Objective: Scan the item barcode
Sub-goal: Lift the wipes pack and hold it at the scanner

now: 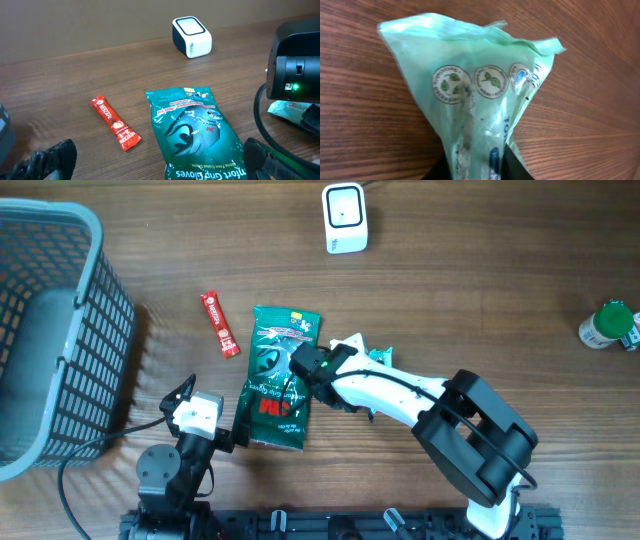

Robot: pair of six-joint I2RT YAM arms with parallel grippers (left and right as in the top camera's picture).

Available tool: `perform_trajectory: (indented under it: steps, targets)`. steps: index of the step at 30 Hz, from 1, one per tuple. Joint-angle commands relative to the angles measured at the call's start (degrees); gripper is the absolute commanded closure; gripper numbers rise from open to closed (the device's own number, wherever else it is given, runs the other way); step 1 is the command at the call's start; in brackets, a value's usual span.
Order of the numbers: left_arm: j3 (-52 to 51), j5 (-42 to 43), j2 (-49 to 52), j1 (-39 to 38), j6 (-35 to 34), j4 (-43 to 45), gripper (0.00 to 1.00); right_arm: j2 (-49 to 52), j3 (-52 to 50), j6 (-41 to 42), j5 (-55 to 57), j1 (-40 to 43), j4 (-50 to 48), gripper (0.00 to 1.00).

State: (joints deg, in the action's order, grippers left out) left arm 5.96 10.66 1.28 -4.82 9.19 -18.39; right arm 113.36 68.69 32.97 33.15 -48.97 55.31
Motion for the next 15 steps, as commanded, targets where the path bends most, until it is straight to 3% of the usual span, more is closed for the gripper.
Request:
perform_trajectory:
  steps: [1, 2, 5, 8, 10, 13, 15]
  targets:
    - [-0.3, 0.9, -0.2, -0.2, 0.9, 0.0, 0.00, 1.0, 0.4, 4.5, 0.5, 0.3, 0.5, 0.90]
    - [-0.3, 0.9, -0.2, -0.2, 0.9, 0.0, 0.00, 0.8, 1.1, 5.2, -0.2, 0.3, 1.3, 0.95]
    - [-0.3, 0.9, -0.2, -0.2, 0.9, 0.0, 0.00, -2.4, 5.4, 4.5, -7.0, 2.0, 4.1, 0.96]
    - [-0.3, 0.9, -0.2, -0.2, 0.9, 0.0, 0.00, -9.9, 9.4, -0.4, -20.6, 6.3, 4.5, 0.96]
    - [-0.3, 0.9, -0.2, -0.2, 0.9, 0.0, 0.00, -16.3, 9.4, -10.1, -44.0, 13.4, 1.7, 0.96]
    - [-0.3, 0.9, -0.2, -0.2, 0.9, 0.0, 0.00, -17.6, 8.8, -23.3, -78.0, 24.4, 0.8, 0.96]
    - [-0.3, 0.9, -0.2, -0.2, 0.9, 0.0, 0.00, -17.2, 7.0, -24.4, -87.3, 27.8, 0.2, 0.96]
